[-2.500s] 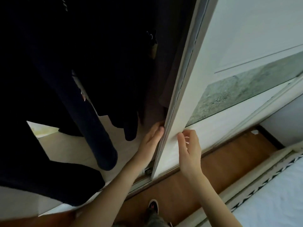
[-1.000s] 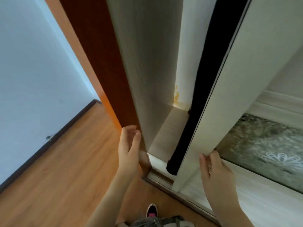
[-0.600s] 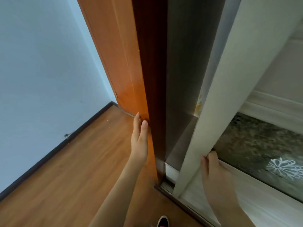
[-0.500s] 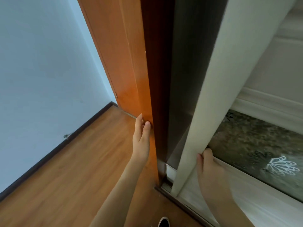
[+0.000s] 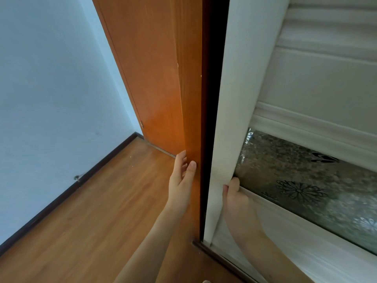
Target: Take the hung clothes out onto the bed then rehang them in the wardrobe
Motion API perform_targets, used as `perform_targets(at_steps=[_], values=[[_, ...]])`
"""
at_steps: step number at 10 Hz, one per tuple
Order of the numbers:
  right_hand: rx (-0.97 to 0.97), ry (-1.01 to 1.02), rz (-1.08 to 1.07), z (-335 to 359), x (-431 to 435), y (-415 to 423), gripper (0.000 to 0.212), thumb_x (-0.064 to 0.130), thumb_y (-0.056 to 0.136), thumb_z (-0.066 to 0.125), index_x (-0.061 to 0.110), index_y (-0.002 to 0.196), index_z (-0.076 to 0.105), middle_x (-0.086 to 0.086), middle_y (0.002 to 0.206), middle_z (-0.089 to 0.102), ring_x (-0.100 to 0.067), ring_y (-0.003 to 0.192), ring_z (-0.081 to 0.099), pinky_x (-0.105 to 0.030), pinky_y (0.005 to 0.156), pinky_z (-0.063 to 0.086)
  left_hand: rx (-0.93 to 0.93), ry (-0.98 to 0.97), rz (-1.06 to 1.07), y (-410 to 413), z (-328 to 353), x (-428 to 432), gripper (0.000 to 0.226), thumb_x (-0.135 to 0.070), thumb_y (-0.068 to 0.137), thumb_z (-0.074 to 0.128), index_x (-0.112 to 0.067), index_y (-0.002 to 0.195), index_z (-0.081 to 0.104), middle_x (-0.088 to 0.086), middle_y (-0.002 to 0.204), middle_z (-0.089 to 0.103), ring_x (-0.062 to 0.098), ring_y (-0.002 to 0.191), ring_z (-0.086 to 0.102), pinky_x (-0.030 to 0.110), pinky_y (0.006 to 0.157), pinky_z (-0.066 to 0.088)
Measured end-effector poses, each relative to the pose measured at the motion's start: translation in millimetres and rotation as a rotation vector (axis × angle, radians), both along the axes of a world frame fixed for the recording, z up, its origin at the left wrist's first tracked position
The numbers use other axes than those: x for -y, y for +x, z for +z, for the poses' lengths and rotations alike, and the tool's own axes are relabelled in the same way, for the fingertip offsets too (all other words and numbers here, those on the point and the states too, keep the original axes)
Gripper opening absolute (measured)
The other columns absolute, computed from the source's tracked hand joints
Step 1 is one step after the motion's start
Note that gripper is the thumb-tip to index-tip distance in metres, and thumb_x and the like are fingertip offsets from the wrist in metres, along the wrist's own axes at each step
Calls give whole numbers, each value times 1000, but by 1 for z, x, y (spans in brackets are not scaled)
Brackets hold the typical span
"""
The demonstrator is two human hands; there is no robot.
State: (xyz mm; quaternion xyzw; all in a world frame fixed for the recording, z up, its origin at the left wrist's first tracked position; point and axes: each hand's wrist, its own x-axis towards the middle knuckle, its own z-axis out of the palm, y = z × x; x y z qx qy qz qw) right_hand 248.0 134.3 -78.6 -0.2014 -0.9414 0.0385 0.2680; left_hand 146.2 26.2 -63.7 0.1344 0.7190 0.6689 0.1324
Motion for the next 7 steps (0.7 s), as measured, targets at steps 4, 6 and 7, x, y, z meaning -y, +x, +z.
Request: perform_targets(at_steps=[4, 6, 7], values=[[8, -55, 14, -4, 8, -22, 48, 14, 69, 84, 4, 93, 44, -3, 41, 55, -14, 27, 52, -21, 26, 30, -18, -15, 33, 3, 5, 1, 37, -33, 99, 45, -38, 135, 38, -31, 124, 49, -27, 105, 48, -3, 79, 41], [304, -346, 102, 48, 1, -4, 28, 42, 99, 44, 17, 95, 55, -2, 78, 70, -15, 67, 69, -24, 49, 49, -34, -84, -76, -4, 23, 18, 53, -47, 93, 47, -41, 143, 35, -16, 142, 47, 6, 130, 48, 31, 106, 43], [195, -690, 222, 105, -7, 34, 35, 57, 95, 36, 30, 81, 53, 1, 65, 63, -6, 60, 63, -27, 58, 51, -197, -54, 122, -11, 58, 33, 44, -45, 95, 46, -50, 138, 35, -17, 127, 55, 10, 116, 58, 39, 101, 49]])
